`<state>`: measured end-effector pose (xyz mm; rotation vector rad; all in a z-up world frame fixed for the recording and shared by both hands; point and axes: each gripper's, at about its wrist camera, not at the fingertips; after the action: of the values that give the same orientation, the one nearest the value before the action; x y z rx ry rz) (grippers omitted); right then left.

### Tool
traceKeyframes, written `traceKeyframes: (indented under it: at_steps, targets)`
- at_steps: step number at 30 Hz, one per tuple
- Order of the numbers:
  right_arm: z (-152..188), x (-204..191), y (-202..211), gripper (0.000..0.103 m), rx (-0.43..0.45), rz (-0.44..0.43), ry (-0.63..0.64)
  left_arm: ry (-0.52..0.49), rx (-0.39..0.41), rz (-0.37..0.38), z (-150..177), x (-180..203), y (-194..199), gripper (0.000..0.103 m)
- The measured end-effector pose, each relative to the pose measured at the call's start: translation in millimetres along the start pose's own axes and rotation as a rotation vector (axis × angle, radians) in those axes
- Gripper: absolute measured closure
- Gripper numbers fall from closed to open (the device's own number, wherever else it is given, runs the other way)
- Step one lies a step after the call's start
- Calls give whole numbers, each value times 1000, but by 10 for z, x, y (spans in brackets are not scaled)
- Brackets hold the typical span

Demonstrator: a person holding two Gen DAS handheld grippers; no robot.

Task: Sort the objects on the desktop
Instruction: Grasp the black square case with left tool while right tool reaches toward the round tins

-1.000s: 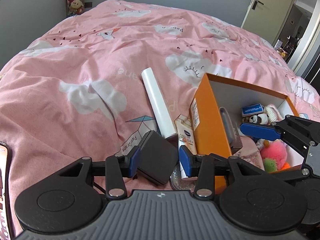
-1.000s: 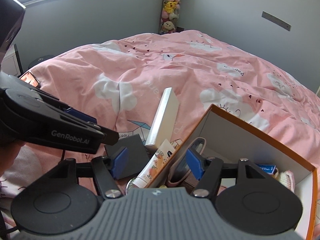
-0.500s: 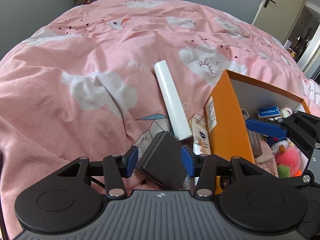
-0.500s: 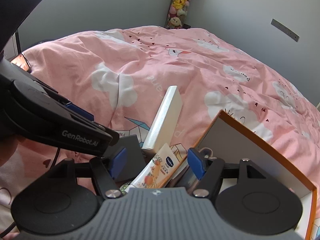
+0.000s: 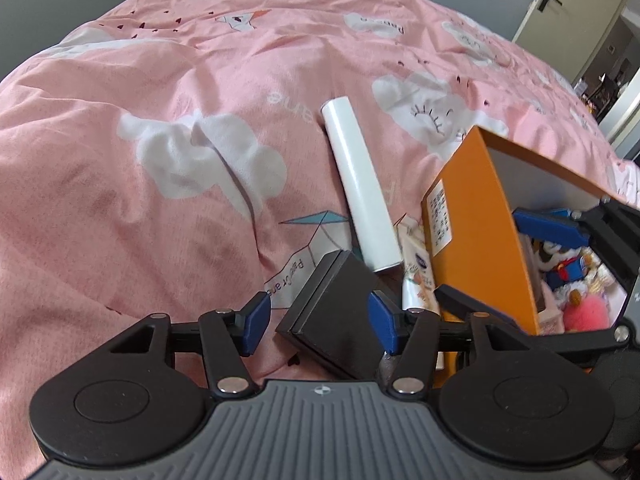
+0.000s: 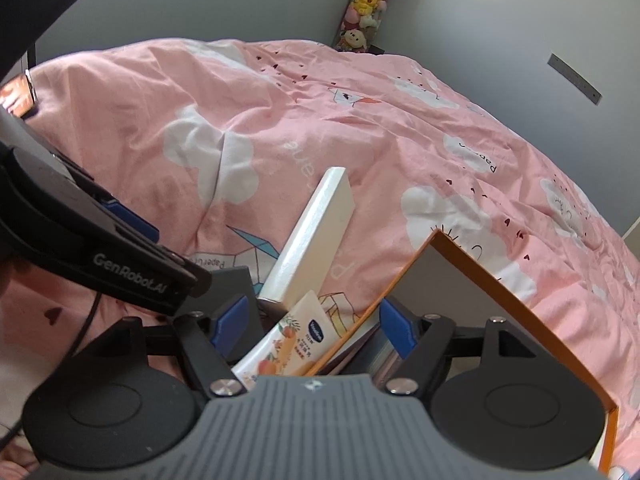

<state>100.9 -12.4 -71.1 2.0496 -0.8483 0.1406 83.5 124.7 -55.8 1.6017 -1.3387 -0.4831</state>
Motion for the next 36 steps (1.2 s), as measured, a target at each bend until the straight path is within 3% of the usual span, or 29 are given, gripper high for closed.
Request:
traceKeyframes:
  at_steps: [13,20,27,29,33,36]
  targets:
    - [4,43,-97,28,-23,-17,95,-37,-99,-34,45,-50,-348,34]
    - [-12,64,-121,27,-21,-21,100,-26,-152,9,28,-69,-526,17]
    - [-12,86,-147,27,-20,-12,94,14,-211,72,14,-98,-722,11]
    - [-14,95,-153,27,-20,-11,93,10,-204,70,23,-82,-705,15]
    - [-7,85,-142,26,-20,-10,92,40,-179,87,9,-127,-566,34]
    - [1,68,-129,26,-21,-7,90,54,-172,105,0,-145,-471,42]
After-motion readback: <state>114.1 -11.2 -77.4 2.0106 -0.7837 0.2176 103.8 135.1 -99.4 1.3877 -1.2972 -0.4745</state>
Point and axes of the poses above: each gripper's, at about its wrist camera, not at the fingertips, and y roughly against the way its jaws point, x to its right, z to its underside, and after that the axes turned 9 degrees about y, right-handed
